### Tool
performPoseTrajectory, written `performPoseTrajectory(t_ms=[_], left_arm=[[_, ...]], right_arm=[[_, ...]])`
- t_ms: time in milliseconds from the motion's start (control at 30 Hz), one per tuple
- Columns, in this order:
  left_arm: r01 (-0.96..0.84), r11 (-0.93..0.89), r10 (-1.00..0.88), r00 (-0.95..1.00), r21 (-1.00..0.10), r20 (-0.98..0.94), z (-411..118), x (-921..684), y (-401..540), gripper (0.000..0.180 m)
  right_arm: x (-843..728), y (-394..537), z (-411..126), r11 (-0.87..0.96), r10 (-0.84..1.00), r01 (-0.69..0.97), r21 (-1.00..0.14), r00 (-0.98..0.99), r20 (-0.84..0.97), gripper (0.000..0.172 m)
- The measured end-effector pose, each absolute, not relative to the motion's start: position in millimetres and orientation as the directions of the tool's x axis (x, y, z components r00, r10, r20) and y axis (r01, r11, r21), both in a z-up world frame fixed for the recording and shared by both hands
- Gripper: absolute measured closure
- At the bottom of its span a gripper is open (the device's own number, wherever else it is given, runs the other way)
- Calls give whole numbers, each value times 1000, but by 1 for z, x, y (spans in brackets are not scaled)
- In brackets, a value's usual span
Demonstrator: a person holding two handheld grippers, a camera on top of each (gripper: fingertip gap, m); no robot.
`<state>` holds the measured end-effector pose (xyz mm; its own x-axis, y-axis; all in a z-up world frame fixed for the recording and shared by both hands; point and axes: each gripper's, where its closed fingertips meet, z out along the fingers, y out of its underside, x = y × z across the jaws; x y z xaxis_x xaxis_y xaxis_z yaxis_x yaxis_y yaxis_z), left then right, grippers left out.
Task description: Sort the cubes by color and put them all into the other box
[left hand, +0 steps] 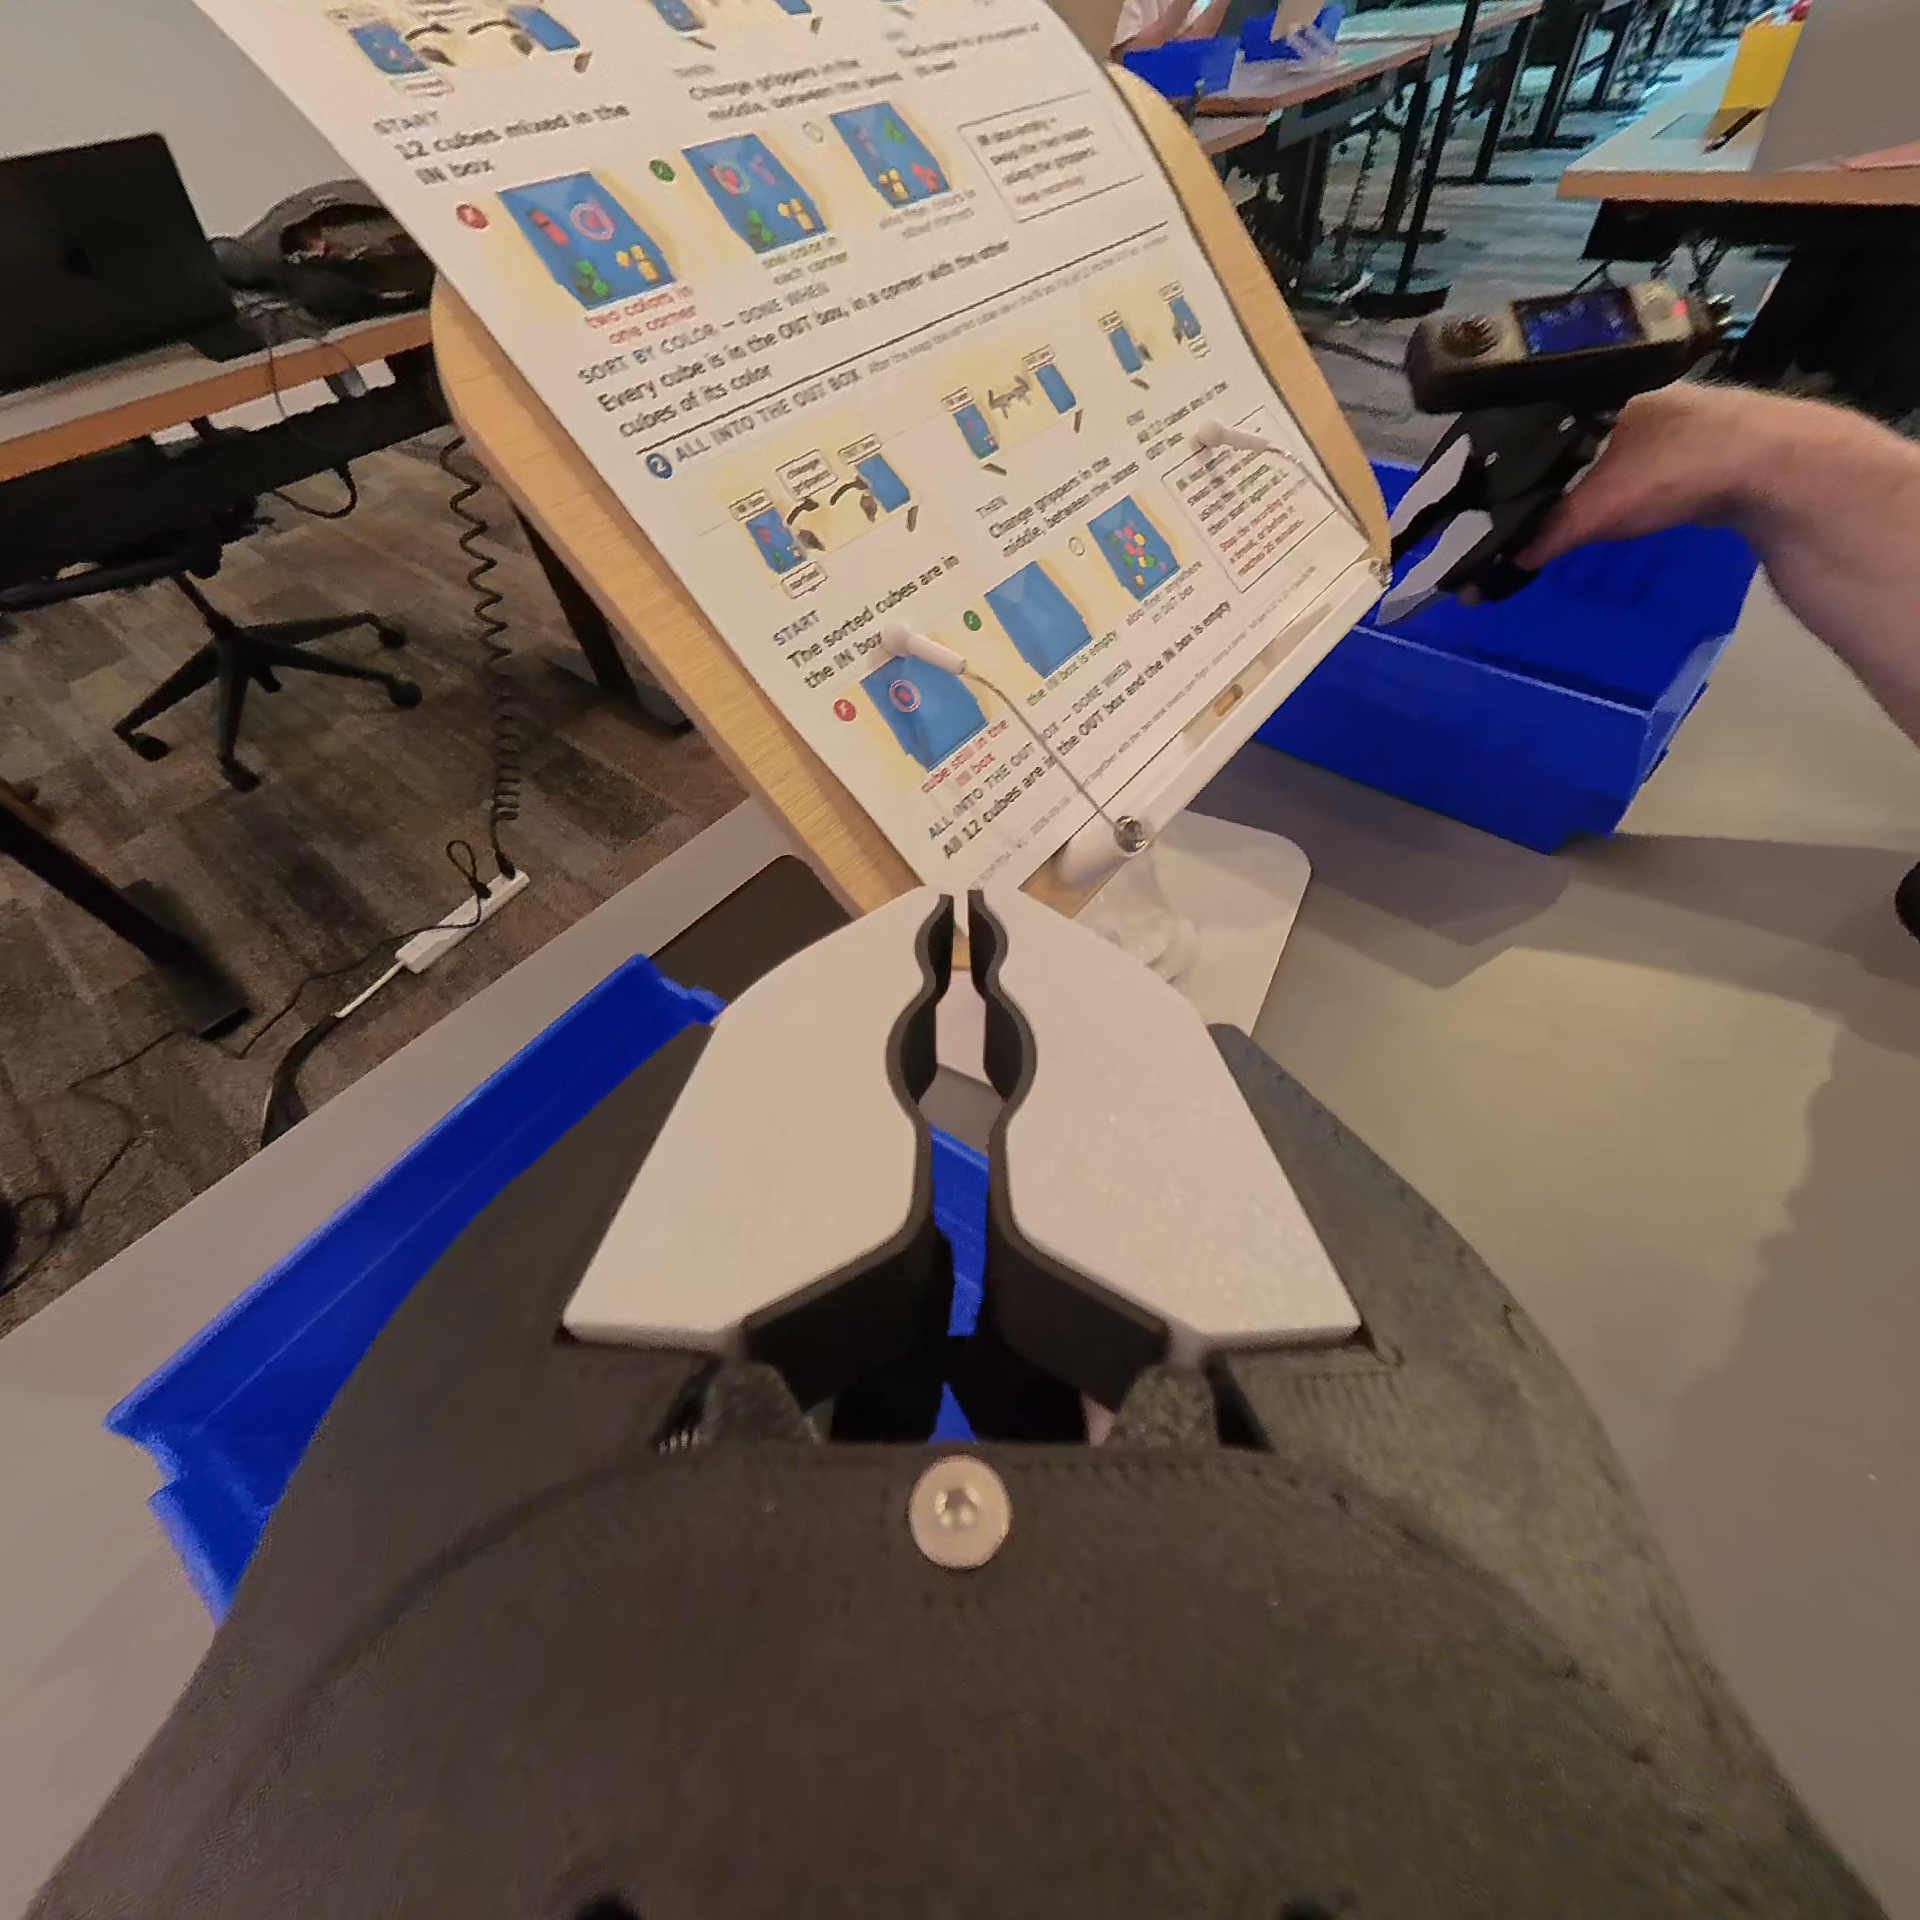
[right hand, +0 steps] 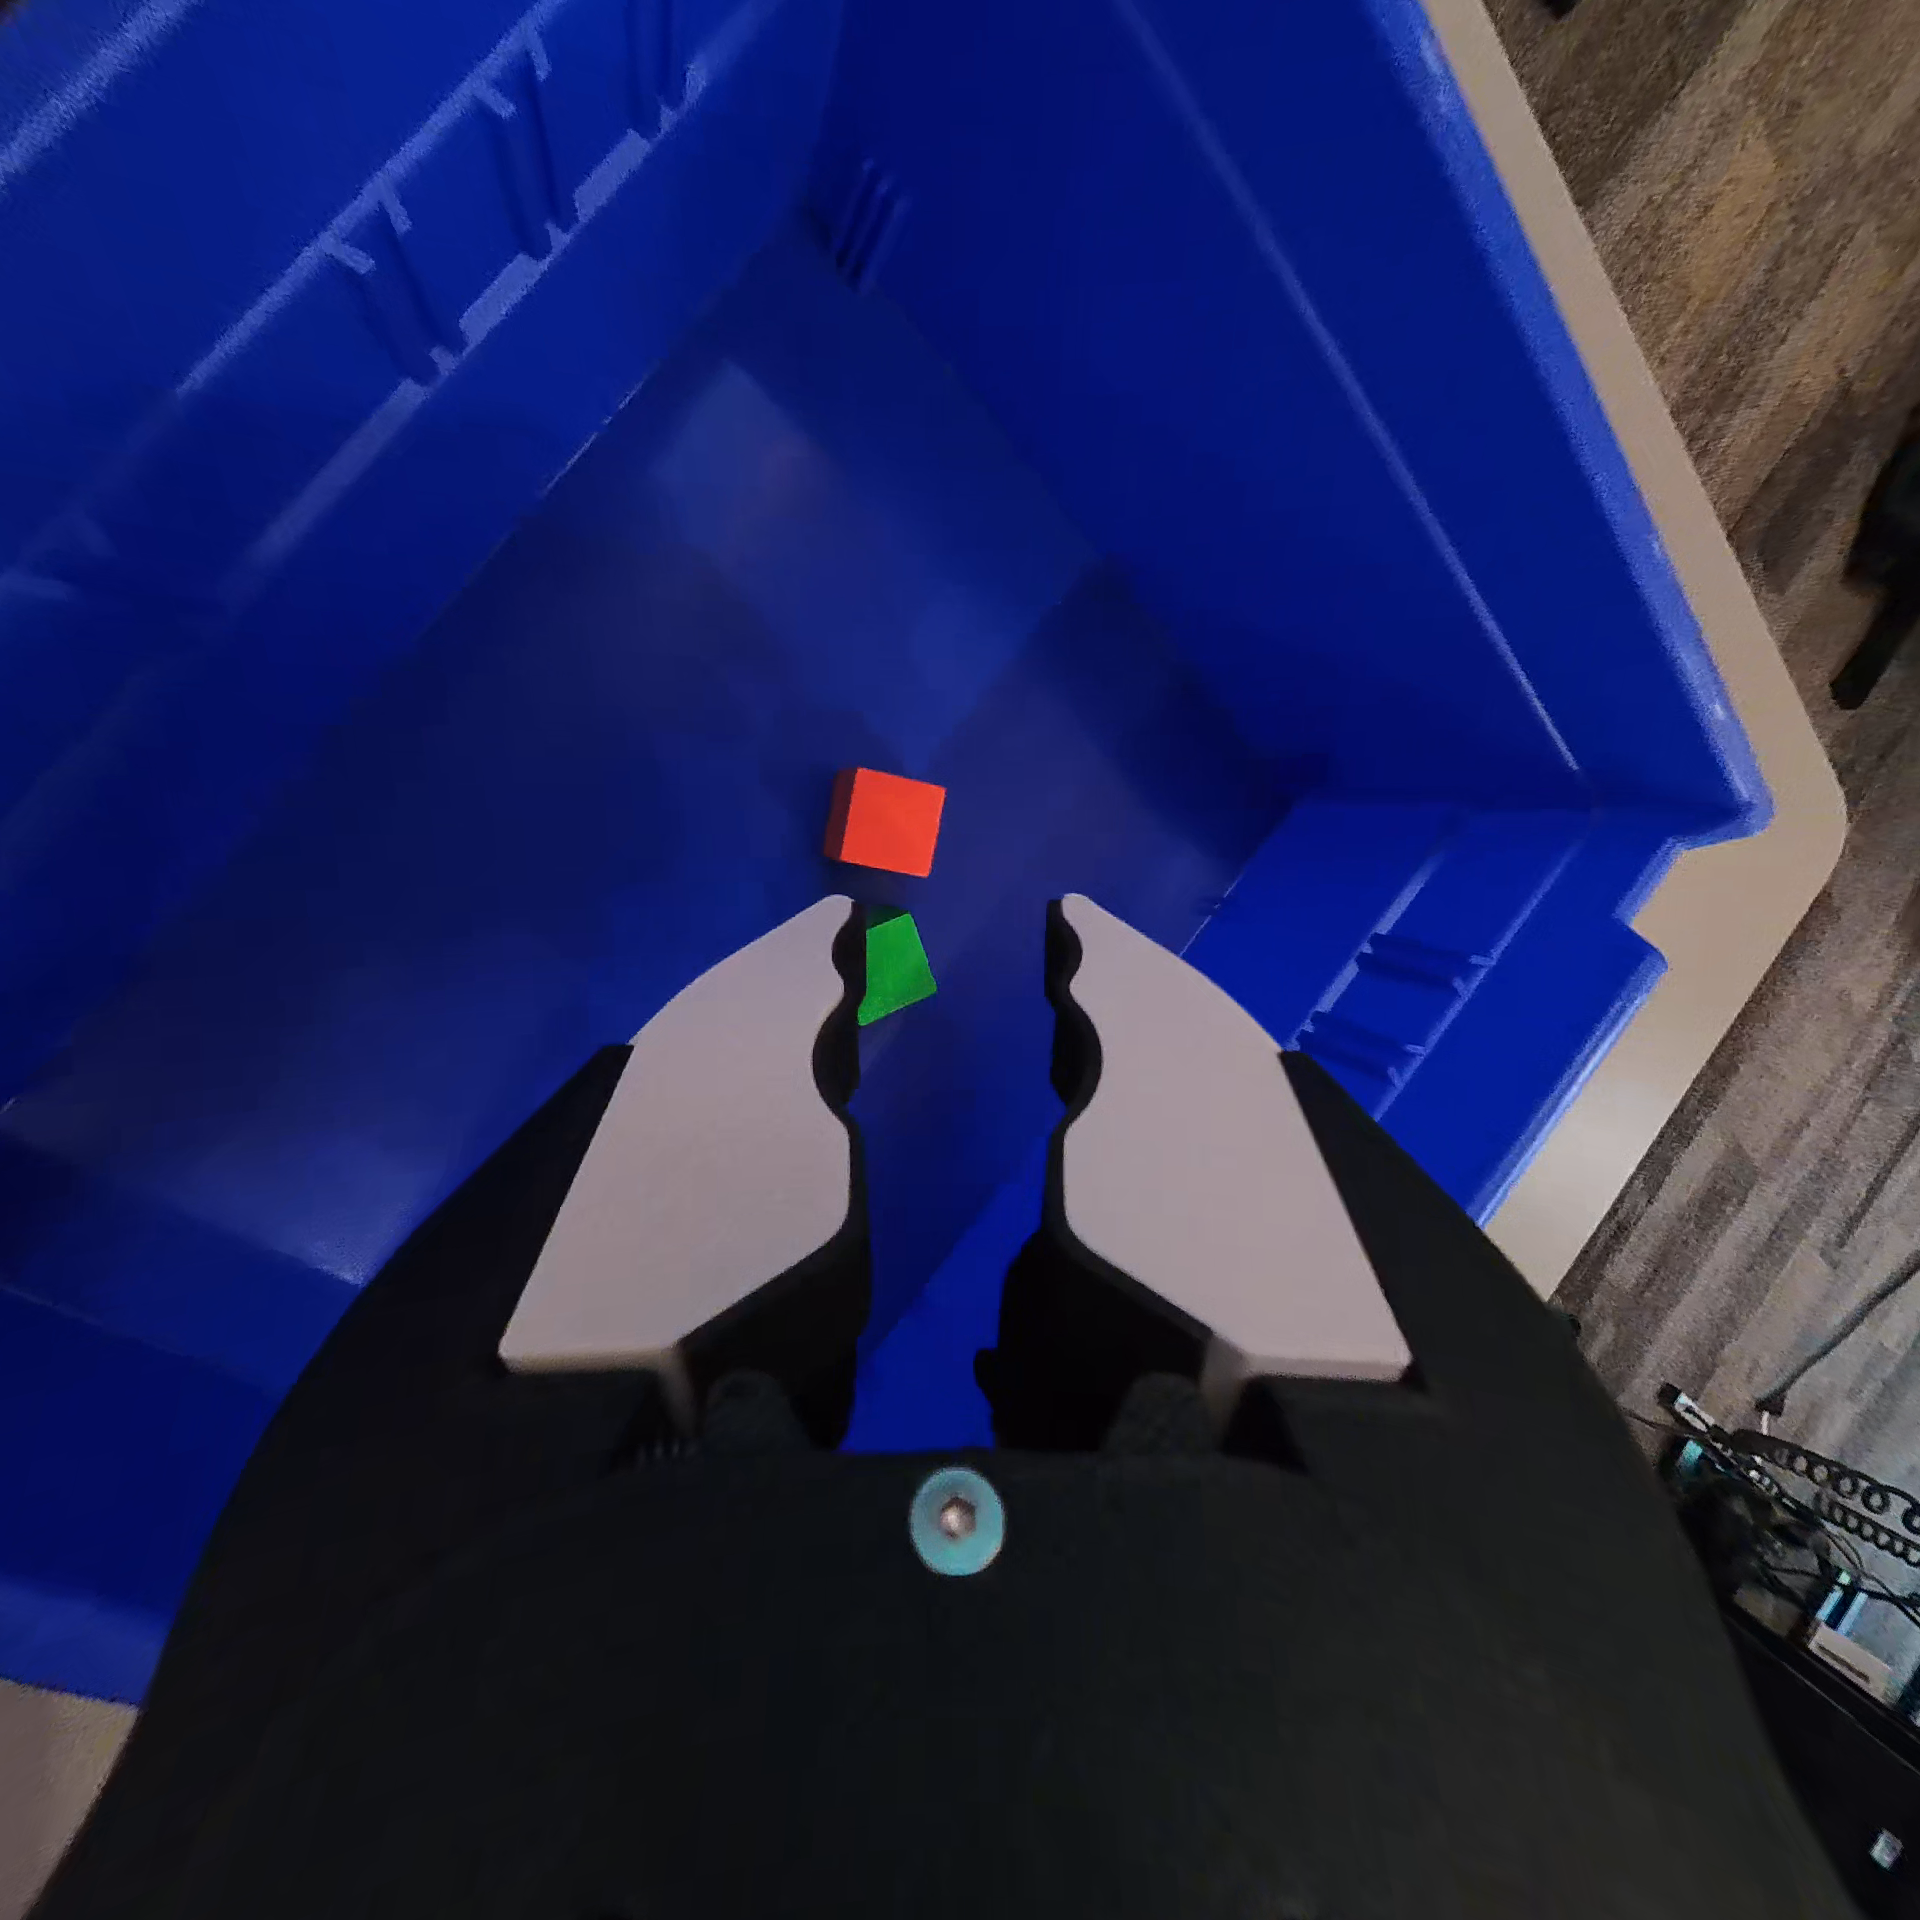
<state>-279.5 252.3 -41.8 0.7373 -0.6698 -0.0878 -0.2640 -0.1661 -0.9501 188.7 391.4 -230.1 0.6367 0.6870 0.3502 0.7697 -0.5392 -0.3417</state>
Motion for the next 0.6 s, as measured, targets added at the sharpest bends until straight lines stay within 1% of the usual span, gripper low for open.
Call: performPoseTrajectory(t_ms=[267, 467, 533, 600], left_arm=[[-292, -180, -640, 760, -939, -113, -43, -292, 252, 174], [-325, -211, -644, 756, -922, -119, -49, -297, 248, 168], [-353, -255, -643, 757, -900, -115, -57, -300, 245, 166], [-400, -347, -644, 759, -848, -95, -73, -305, 239, 162]], right_arm=[[190, 393, -204, -509, 659, 760, -405, 646, 386, 140], [186, 391, -168, -452, 625, 744, -493, 658, 420, 143], [183, 389, -156, -423, 615, 741, -521, 657, 435, 143], [179, 386, -146, -400, 614, 741, -539, 653, 443, 144]])
